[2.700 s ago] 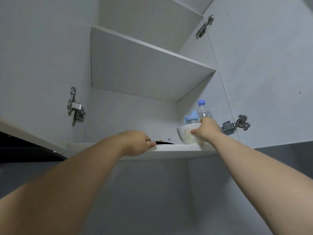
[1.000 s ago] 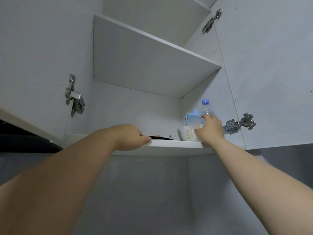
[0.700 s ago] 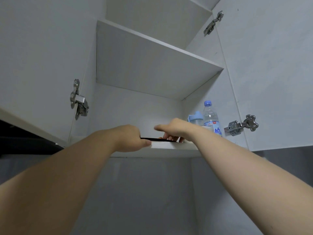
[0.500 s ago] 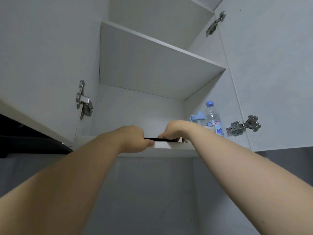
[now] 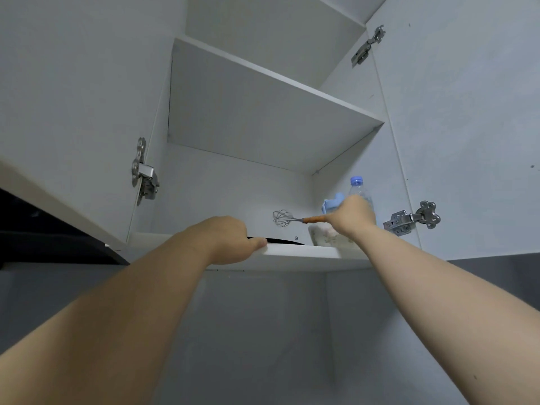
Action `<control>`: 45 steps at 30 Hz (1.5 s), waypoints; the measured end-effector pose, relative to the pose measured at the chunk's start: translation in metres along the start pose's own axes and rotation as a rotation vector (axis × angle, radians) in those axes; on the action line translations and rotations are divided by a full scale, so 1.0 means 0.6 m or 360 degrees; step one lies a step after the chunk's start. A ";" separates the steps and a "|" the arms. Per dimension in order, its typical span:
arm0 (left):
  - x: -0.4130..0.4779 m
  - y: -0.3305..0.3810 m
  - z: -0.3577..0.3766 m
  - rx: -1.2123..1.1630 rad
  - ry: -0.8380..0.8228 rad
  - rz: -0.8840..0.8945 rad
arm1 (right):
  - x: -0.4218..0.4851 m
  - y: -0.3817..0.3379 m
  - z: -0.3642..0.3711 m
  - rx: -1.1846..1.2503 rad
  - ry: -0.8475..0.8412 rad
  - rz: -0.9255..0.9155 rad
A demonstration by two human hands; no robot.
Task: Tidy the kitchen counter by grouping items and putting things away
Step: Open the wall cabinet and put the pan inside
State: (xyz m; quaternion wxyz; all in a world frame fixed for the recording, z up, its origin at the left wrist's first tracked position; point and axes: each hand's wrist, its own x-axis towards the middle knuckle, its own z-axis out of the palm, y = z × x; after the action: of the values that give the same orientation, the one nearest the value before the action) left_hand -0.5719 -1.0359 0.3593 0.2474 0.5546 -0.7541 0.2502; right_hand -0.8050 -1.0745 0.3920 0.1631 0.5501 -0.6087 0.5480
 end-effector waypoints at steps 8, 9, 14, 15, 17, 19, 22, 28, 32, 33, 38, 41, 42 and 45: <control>-0.001 0.003 0.001 0.0018 0.0014 -0.0012 | 0.015 0.032 -0.022 0.0123 0.0336 0.0140; 0.000 0.003 0.002 0.0022 0.0020 -0.0012 | 0.018 0.036 -0.024 0.0155 0.0384 0.0175; 0.004 0.000 0.006 0.0026 0.0033 -0.0016 | 0.024 0.045 -0.033 0.0136 0.0413 0.0220; 0.004 -0.001 0.006 0.0024 0.0035 -0.0016 | 0.025 0.048 -0.030 0.0137 0.0406 0.0233; 0.002 0.000 0.005 0.0017 0.0039 -0.0010 | 0.029 0.055 -0.026 0.0158 0.0389 0.0255; 0.002 0.002 0.005 0.0014 0.0042 -0.0004 | 0.032 0.060 -0.023 0.0188 0.0383 0.0271; 0.003 0.002 0.006 0.0014 0.0043 -0.0007 | 0.036 0.067 -0.019 0.0202 0.0344 0.0308; 0.004 0.000 0.001 -0.0018 -0.0023 -0.0017 | 0.030 0.071 -0.017 0.0217 0.0305 0.0291; 0.004 0.002 -0.001 -0.0009 -0.0020 -0.0015 | 0.029 0.071 -0.018 0.0240 0.0309 0.0315; 0.003 0.001 -0.001 -0.0007 -0.0013 -0.0020 | 0.028 0.068 -0.019 0.0250 0.0304 0.0317; 0.003 0.006 0.000 -0.0015 -0.0001 -0.0028 | 0.019 0.066 -0.024 0.0201 0.0276 0.0284; 0.003 0.005 0.003 -0.0014 0.0018 -0.0036 | 0.003 0.055 -0.018 -0.0026 0.0627 0.0064; 0.003 0.004 0.003 -0.0022 0.0022 -0.0039 | -0.005 0.046 -0.013 -0.0053 0.0748 -0.0081; 0.006 0.003 0.005 -0.0034 0.0057 -0.0022 | -0.038 0.002 0.004 0.0248 0.0634 -0.0414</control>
State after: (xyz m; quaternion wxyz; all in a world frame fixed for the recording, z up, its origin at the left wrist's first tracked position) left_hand -0.5748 -1.0401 0.3595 0.2685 0.5527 -0.7482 0.2503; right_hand -0.7975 -1.0658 0.3724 0.3060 0.5159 -0.4446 0.6653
